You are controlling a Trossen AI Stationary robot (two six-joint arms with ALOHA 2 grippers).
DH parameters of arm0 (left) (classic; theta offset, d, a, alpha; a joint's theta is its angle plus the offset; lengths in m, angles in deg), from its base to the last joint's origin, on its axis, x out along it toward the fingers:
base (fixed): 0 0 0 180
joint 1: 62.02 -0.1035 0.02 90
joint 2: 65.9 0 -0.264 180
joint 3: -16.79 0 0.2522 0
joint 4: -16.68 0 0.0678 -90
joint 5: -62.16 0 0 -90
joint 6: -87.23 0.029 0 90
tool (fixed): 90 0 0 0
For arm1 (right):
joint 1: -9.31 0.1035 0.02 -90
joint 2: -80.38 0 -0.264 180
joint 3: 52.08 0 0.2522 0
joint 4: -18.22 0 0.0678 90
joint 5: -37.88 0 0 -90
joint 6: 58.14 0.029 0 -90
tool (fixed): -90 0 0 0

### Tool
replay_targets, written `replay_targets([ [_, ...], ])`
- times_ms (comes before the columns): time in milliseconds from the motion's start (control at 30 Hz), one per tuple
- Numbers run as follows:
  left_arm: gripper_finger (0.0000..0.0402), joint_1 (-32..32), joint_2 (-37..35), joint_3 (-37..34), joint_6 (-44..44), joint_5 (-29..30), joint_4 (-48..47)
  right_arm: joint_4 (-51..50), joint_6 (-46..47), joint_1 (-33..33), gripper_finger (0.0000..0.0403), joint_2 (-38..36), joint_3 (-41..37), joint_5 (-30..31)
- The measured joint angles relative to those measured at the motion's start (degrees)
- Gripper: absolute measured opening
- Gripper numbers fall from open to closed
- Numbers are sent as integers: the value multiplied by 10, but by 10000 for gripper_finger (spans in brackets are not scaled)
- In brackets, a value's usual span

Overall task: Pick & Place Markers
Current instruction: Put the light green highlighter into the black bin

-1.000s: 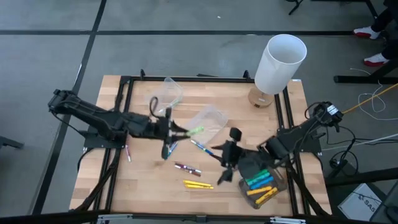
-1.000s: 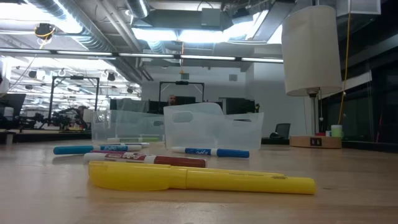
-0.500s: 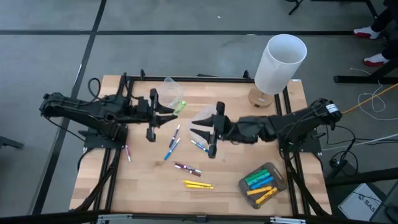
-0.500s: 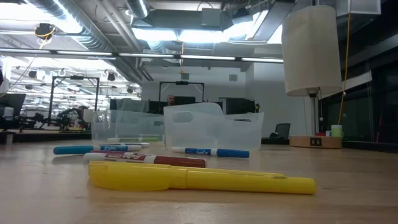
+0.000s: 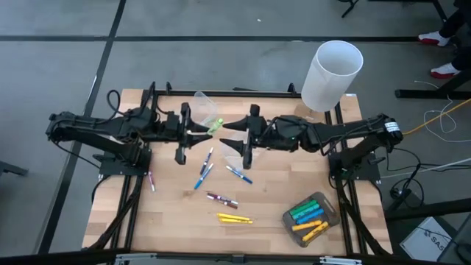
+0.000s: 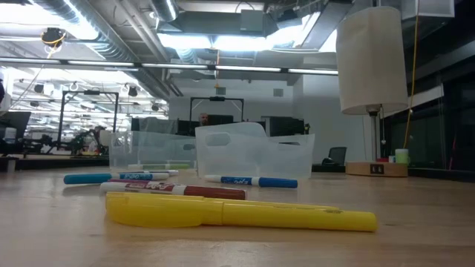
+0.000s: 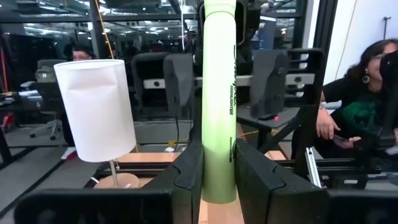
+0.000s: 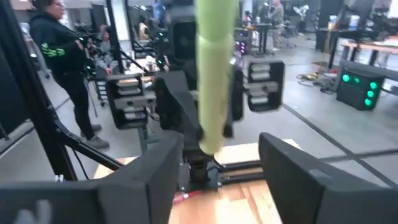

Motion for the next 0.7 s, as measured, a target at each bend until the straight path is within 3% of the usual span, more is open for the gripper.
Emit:
replay_targets([
  [200, 64, -20, 1, 0, -11, -20, 1, 53, -32, -11, 252, 0, 0, -16],
  [700, 64, -35, 1, 0, -15, -41, 1, 121, -12, -47, 255, 20, 0, -70],
])
